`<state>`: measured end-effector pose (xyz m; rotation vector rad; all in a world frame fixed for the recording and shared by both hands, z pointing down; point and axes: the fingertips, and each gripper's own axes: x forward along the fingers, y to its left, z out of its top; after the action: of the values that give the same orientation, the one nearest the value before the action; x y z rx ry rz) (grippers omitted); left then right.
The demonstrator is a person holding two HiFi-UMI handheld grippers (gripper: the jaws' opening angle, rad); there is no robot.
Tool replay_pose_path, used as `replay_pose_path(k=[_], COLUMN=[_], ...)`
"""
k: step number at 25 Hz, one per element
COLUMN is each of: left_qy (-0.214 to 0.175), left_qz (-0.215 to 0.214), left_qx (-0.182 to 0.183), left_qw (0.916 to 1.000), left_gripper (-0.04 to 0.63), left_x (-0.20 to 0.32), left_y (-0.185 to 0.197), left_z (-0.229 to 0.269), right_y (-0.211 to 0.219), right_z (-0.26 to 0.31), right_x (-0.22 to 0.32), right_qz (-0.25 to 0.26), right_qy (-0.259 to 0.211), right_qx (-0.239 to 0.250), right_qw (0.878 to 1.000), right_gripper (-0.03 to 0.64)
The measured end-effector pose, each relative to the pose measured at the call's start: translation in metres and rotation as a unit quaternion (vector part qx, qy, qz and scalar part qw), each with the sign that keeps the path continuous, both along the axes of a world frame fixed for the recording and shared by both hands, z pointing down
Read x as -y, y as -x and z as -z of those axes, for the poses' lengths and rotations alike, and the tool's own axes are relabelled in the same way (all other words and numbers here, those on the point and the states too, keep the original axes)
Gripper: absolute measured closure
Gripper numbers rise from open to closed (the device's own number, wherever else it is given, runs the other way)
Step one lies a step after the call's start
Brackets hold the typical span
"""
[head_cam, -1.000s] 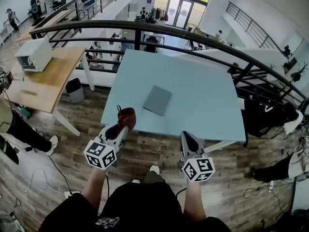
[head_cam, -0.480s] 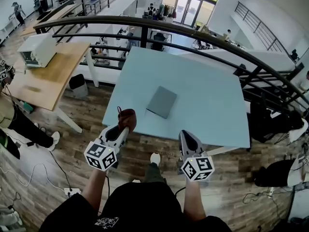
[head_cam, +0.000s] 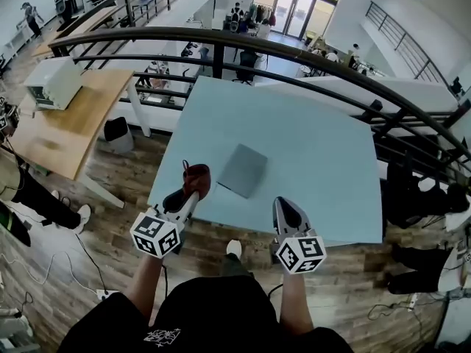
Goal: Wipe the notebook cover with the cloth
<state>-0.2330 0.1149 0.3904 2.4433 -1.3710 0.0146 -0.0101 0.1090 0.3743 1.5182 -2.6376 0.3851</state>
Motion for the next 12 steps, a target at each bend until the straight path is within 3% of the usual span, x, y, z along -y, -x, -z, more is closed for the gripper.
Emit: replay_pose_path(k=[12], left_qy=[0.021], left_qz=[0.018], left_qx=[0.017], left_qw=[0.9995], left_gripper=[0.505], left_x=[0.105], left_y=[-0.055], left_z=[-0.005], right_y=[-0.044], right_z=[-0.012], right_x=[0.125], right_qz=[0.042], right_qy=[0.023], right_qx=[-0.006], right_qw=[0.999], right_gripper=[0.611])
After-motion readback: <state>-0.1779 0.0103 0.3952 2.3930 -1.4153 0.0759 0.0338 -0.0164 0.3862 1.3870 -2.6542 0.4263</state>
